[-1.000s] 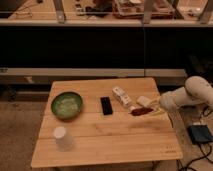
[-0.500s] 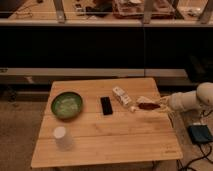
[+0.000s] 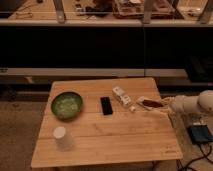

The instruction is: Place the pepper on the white sponge

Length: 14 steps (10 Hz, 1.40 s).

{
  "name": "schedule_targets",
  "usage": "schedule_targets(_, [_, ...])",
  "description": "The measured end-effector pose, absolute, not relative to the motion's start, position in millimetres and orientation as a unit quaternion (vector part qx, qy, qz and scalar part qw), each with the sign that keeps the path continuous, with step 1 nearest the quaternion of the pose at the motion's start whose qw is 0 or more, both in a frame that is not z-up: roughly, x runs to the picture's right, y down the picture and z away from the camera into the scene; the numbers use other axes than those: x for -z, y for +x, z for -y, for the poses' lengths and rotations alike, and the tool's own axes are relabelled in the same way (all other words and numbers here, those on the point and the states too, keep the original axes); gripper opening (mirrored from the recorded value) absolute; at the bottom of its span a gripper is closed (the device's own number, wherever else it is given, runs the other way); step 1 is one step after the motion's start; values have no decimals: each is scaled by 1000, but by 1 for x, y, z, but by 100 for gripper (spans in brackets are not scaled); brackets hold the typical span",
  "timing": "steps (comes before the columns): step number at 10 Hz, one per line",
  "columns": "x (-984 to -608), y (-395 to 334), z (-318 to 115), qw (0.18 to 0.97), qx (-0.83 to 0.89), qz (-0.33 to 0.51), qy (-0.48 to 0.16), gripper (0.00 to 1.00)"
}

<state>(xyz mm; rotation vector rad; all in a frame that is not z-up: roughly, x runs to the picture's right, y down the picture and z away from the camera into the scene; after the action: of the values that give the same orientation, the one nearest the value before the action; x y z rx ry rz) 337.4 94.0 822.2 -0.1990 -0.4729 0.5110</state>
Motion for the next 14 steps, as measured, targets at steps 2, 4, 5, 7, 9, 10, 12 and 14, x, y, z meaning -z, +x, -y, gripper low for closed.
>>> schedule_targets(2, [-833,341,-96,933,-273,216,-86,11])
schedule_targets(4, [-843,334,-94,931,-287,212,-77,11])
schedule_targets(5, [-848,328,-92,929,-291,215,-73,11])
schedule_targets(7, [-860,321,-90,926,-300,218,-69,11])
schedule_targets(9, [-869,316,-84,924,-306,220,-64,11])
schedule_targets(10, [-871,315,-82,924,-307,220,-62,11])
schedule_targets(12, [-878,313,-79,922,-313,223,-58,11])
schedule_targets(14, [-883,311,-74,920,-315,226,-54,11])
